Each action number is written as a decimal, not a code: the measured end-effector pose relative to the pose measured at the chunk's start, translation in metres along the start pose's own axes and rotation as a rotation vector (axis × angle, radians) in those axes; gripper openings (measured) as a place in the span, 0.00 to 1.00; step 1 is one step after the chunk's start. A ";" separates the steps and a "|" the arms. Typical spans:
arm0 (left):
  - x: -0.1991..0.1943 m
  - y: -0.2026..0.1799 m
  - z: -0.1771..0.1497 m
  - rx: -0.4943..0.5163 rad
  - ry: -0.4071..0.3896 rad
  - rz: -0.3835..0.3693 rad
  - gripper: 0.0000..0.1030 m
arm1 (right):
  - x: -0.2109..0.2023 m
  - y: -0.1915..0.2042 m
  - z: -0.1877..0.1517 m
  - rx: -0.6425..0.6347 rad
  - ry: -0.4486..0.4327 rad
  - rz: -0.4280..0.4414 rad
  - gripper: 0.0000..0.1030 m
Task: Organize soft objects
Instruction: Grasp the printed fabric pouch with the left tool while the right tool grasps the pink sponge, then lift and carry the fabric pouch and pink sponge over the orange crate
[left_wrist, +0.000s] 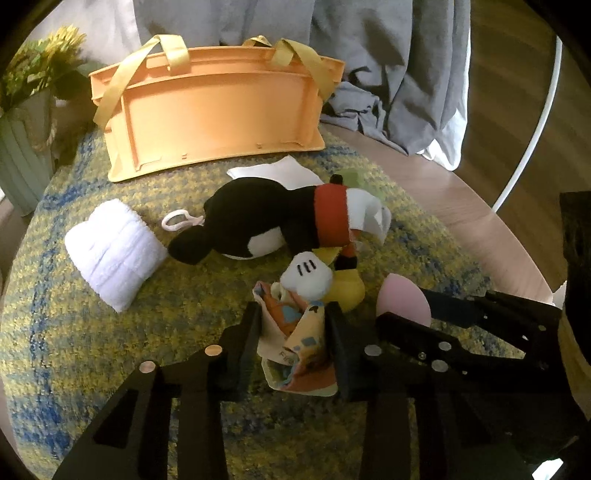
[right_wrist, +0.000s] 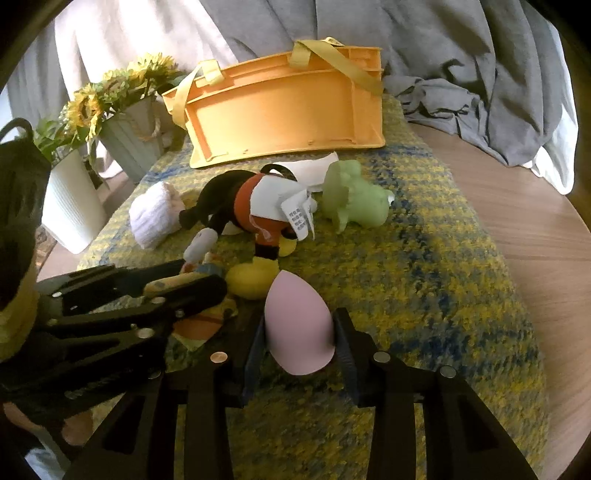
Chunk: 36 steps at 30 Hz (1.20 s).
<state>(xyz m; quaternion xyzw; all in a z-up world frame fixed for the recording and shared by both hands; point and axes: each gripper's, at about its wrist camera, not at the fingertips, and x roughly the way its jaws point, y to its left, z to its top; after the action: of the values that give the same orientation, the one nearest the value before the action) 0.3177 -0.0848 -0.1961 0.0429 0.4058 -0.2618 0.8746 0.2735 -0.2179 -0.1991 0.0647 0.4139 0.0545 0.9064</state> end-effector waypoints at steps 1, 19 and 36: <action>-0.001 -0.001 0.000 0.002 -0.002 0.007 0.32 | 0.000 -0.001 0.000 0.006 0.002 0.005 0.37; -0.053 -0.002 -0.012 -0.062 -0.061 0.112 0.32 | -0.031 0.009 0.007 -0.026 -0.026 0.017 0.37; -0.120 0.001 0.037 -0.048 -0.302 0.196 0.32 | -0.084 0.029 0.055 -0.032 -0.204 0.010 0.37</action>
<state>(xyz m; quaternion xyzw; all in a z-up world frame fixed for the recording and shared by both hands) 0.2792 -0.0437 -0.0836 0.0215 0.2698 -0.1693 0.9477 0.2595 -0.2064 -0.0963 0.0574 0.3182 0.0590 0.9444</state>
